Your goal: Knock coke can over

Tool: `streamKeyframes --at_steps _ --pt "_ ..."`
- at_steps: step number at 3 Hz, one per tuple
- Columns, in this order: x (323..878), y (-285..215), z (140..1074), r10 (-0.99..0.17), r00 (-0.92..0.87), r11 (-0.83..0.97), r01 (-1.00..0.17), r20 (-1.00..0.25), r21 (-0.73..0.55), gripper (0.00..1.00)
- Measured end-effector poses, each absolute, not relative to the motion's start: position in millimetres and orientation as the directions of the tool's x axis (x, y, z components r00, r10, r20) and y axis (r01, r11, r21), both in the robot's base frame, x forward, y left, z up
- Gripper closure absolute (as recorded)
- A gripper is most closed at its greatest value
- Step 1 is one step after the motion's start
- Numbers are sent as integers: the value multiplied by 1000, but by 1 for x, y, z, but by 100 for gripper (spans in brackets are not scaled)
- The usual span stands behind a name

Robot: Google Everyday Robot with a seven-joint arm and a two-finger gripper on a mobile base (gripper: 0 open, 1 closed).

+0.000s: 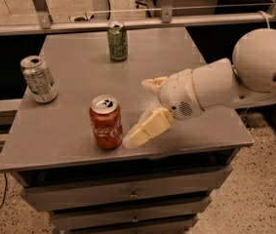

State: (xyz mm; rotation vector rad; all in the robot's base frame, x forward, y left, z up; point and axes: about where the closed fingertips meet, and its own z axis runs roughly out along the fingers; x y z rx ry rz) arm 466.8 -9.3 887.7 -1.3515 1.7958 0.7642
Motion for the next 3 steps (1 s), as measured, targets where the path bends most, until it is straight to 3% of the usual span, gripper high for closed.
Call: streamKeyframes --at_steps 1,3 --pt "461 22 887 -435 -132 239 -971 -891 27 0" --pt "449 68 880 -355 -151 248 -967 -923 63 42"
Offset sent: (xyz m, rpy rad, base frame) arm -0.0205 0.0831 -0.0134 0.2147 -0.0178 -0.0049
